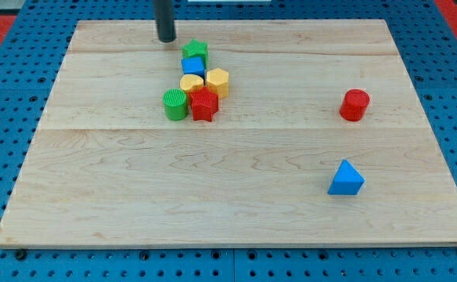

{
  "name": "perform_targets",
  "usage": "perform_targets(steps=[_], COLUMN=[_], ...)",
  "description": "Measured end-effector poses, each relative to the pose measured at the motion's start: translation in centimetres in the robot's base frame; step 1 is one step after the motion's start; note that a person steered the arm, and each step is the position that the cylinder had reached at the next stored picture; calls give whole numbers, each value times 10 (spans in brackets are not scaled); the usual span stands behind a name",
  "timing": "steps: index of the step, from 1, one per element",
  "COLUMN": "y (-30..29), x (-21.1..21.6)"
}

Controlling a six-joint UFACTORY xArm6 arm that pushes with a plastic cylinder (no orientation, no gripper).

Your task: Push the green star above the green circle

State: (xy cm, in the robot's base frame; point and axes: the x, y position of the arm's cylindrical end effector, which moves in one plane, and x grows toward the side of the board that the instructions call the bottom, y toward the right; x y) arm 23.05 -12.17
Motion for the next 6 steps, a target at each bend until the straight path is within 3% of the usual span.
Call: perform_targets(steps=[1,2,3,4,6], y=[35,144,174,129,124], x=[-22,-31,-6,-2,18])
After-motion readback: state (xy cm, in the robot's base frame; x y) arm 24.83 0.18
